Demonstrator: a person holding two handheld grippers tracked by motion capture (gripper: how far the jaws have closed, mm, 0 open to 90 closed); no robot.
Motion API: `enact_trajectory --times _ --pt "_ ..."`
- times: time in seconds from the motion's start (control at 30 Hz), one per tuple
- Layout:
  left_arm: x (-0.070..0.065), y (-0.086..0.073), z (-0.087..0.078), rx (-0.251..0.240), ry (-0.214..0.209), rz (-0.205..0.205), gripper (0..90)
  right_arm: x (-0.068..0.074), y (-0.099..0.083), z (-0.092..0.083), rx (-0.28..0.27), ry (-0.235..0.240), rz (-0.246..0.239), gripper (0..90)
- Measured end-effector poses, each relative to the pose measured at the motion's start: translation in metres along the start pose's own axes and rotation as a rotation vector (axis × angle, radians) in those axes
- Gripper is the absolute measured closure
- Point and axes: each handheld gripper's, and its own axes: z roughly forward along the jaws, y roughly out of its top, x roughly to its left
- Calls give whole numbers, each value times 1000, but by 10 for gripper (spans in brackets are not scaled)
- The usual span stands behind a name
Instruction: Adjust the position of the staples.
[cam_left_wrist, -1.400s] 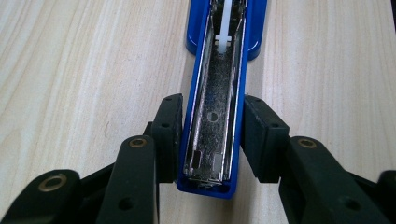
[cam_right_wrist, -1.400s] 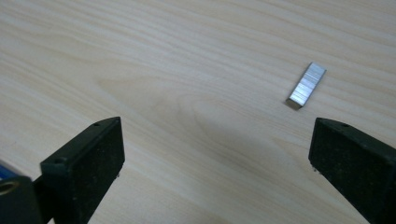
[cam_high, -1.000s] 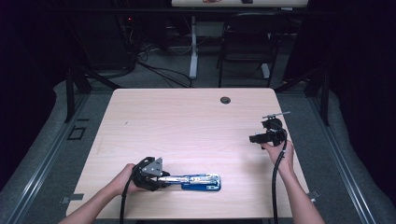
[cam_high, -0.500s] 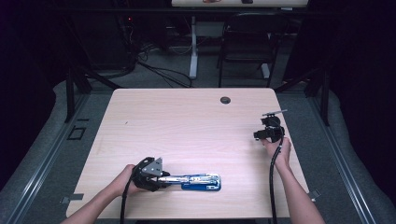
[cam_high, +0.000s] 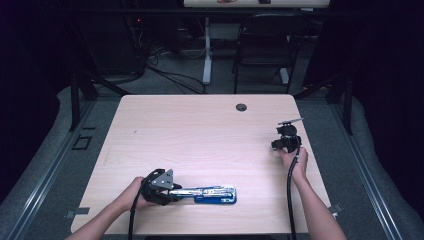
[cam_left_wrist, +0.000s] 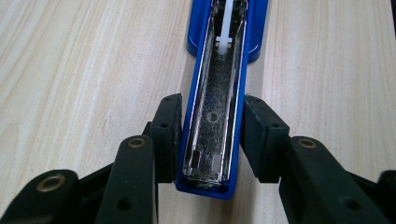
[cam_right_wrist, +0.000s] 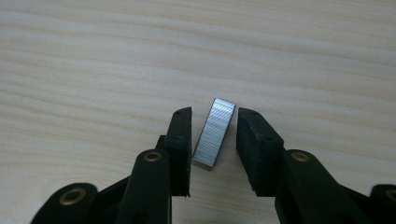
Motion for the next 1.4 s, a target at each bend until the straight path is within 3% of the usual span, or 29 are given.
enact_trajectory --times 0.13,0.47,0.57,0.77,1.07,1.4 --pt "0 0 0 1 -1 0 608 2 -1 1 11 -13 -16 772" --pt "0 0 0 5 -2 3 612 3 -2 -7 6 -8 -44 780" --pt "0 0 0 4 -3 5 614 4 -4 -14 -2 13 -41 780" --pt "-1 0 -1 9 2 8 616 10 -7 -32 -7 31 -83 781" --pt "0 2 0 19 0 13 616 32 -16 -67 -34 98 -160 780" --pt "-1 2 1 19 1 19 617 55 -42 -93 -38 153 -241 780"
